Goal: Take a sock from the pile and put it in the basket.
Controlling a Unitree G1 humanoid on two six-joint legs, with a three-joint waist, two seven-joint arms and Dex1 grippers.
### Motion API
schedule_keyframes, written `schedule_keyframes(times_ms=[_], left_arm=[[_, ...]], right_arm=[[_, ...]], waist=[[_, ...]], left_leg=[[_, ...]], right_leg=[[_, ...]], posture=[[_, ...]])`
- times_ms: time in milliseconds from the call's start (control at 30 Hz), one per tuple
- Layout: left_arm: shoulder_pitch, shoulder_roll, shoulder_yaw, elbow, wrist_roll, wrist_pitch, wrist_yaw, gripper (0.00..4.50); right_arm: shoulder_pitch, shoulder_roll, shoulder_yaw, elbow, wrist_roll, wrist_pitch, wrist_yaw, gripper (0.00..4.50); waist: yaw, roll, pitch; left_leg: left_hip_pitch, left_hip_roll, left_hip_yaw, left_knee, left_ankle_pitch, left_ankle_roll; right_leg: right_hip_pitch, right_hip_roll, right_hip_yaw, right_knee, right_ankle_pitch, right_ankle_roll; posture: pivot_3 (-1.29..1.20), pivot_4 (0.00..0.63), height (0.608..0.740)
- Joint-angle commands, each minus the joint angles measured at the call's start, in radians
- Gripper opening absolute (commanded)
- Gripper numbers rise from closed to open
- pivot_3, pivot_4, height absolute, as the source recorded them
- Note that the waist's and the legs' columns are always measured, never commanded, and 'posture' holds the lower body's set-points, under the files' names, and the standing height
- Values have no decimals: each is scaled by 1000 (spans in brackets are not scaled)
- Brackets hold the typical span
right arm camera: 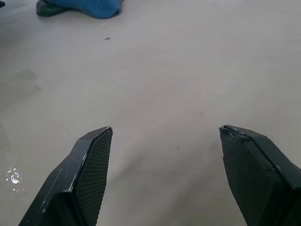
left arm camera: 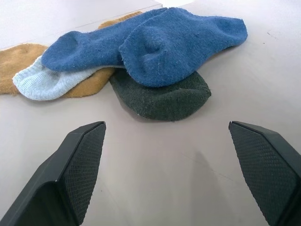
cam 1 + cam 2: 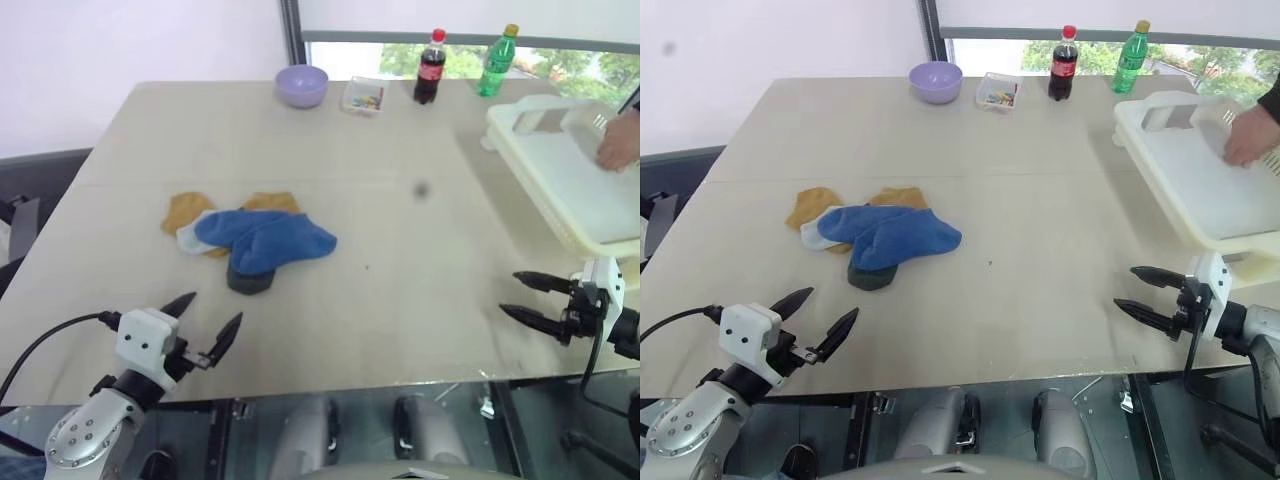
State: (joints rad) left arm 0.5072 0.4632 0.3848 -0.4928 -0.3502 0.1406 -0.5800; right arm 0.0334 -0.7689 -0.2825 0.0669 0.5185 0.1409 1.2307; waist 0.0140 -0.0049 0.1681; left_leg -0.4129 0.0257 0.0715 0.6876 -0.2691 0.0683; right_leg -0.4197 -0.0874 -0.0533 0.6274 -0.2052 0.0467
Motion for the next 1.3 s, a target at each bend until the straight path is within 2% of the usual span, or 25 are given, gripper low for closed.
schedule_keyframes(times_ms=[33,967,1133,1300], left_arm=[[-11,12,17,-24,-10,-23,-10,4500],[-75,21,12,16,0,-51,-42,4500],[-87,47,46,27,-66,-33,-92,4500],[-89,105,87,53,-145,-41,-207,4500]], right_arm=[[10,-5,-34,-18,17,-14,0,3705],[-18,56,12,-59,15,-20,-22,3705],[-101,125,128,-127,-8,16,-60,3705],[-263,287,312,-166,-70,78,-181,3705]], waist=[[0,0,0],[0,0,0],[-3,0,0],[-8,0,0]], left_leg=[[0,0,0,0,0,0],[0,0,0,0,0,0],[0,1,0,0,0,0],[0,2,0,0,0,0]], right_leg=[[0,0,0,0,0,0],[0,0,0,0,0,0],[0,1,0,0,0,0],[-1,2,0,0,0,0]], posture=[[0,150,733],[0,150,733],[0,150,733],[0,150,733]])
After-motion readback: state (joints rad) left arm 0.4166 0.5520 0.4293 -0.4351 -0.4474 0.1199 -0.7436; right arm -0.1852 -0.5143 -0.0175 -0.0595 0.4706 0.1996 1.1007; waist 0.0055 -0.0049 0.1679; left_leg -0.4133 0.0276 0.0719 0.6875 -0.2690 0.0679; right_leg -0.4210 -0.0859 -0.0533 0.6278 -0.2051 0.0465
